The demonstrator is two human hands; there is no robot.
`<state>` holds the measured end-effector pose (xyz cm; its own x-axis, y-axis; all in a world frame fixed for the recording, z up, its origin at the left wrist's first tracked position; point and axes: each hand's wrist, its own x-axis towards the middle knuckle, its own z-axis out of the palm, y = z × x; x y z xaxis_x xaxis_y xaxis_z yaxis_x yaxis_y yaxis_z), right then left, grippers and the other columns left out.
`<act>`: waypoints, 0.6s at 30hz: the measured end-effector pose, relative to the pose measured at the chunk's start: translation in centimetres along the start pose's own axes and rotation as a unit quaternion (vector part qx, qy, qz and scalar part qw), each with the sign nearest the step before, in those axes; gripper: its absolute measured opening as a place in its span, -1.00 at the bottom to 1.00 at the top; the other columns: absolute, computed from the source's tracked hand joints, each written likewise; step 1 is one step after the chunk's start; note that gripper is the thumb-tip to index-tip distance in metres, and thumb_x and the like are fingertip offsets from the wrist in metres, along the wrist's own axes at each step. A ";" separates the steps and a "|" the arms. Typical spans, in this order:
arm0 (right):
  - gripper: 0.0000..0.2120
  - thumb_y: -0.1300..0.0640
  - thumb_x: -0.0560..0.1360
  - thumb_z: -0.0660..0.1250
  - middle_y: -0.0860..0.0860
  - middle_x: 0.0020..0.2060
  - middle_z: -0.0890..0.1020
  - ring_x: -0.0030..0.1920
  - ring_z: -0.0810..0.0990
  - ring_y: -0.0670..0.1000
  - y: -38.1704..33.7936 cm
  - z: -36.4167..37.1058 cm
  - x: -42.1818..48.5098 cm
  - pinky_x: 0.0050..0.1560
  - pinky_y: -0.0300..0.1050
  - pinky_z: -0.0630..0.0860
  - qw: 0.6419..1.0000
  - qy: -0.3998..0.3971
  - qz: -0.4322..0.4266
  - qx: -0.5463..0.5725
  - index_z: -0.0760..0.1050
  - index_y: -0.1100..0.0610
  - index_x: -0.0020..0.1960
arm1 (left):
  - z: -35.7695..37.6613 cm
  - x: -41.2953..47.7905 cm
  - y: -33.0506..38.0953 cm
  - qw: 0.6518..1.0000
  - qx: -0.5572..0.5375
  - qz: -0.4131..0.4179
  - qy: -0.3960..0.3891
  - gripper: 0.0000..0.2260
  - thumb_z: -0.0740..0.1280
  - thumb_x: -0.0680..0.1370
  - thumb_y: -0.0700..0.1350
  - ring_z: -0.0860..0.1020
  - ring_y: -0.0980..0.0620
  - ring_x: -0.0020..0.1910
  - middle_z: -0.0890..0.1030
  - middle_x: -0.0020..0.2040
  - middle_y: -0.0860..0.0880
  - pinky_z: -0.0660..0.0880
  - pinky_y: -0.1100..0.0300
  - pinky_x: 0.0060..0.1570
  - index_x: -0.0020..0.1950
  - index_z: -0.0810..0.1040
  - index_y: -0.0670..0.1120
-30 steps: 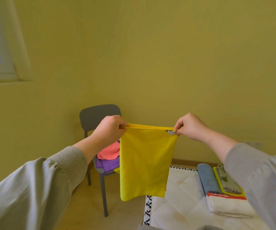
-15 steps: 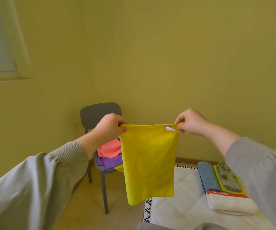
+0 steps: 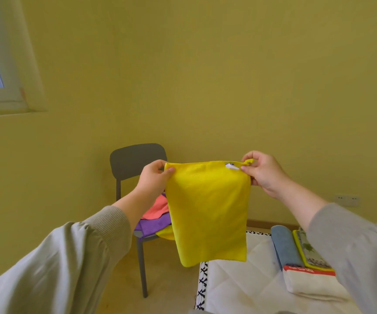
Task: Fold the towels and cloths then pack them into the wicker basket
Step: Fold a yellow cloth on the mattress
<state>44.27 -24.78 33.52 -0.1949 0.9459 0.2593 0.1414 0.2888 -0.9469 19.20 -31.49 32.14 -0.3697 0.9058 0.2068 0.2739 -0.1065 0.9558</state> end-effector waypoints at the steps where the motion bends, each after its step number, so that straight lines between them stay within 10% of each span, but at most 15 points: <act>1: -0.72 0.45 0.51 0.24 0.07 -0.39 0.47 -0.46 0.42 -0.09 0.0 -0.1 0.0 -0.52 -0.28 0.40 1.000 -0.002 -0.009 0.001 0.43 0.10 -0.22 | 0.0 0.0 0.0 1.000 -0.008 0.000 0.001 -0.92 0.29 0.59 -0.12 0.48 0.03 -0.29 0.51 -0.25 -0.05 0.51 0.10 -0.23 -0.07 0.53 -0.09; 18: -0.89 0.41 0.42 0.37 0.15 -0.31 0.58 -0.38 0.59 -0.04 -0.3 -0.6 -0.8 -0.37 -0.25 0.58 0.996 -0.083 0.026 0.004 0.58 0.24 -0.18 | -1.5 -0.3 0.5 0.999 -0.025 0.035 -0.019 -0.90 0.34 0.55 -0.24 0.49 0.07 -0.31 0.60 -0.17 -0.09 0.51 0.25 -0.39 -0.06 0.63 -0.07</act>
<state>44.93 -25.49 33.71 -0.3449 0.9221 0.1757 0.1475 0.2381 -0.9600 18.13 -32.42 32.90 -0.3172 0.9103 0.2659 0.2526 -0.1891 0.9489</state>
